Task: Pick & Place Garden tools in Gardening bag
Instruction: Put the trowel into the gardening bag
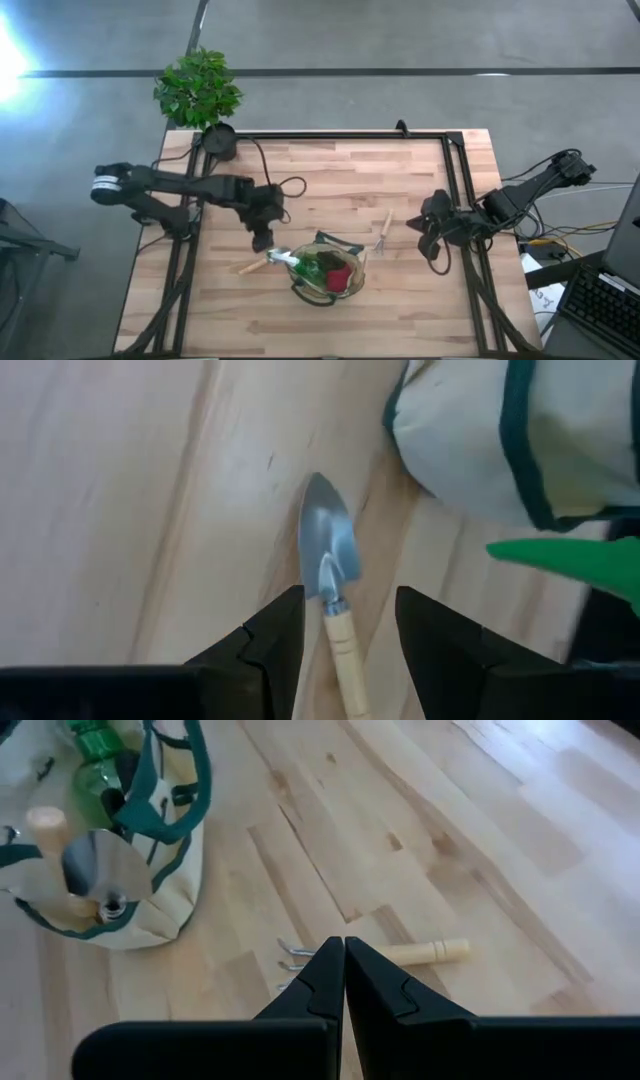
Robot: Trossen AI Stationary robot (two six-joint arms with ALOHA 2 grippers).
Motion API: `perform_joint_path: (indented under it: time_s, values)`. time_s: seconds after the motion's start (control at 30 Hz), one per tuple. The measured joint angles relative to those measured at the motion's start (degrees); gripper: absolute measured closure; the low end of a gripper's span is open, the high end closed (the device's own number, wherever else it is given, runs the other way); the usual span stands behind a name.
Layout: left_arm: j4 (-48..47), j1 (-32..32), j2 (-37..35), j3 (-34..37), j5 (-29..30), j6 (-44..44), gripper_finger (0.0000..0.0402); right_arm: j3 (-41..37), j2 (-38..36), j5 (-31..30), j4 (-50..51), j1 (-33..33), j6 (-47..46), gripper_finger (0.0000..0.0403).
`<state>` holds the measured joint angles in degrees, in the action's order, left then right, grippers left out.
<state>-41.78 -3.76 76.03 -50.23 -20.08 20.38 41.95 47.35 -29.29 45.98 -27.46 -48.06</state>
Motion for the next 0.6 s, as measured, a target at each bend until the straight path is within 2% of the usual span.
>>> perform_joint_path:
  time_s: [0.2, 0.4, 0.6]
  values:
    - [2.31, -6.46, -0.11, 6.27, -6.08, -1.71, 0.0241, -0.02, 0.02, 2.35, -0.38, 0.0, -0.02, 0.0395]
    - [15.28, -8.29, -0.09, 14.03, -13.94, 2.46, 0.0241, -0.07, 0.02, 2.34, -0.52, 0.0, 0.01, 0.0395]
    - [18.89, -8.14, -0.09, 15.77, -14.54, 3.01, 0.0241, -0.07, 0.02, 2.33, -1.21, 0.02, 0.03, 0.0395]
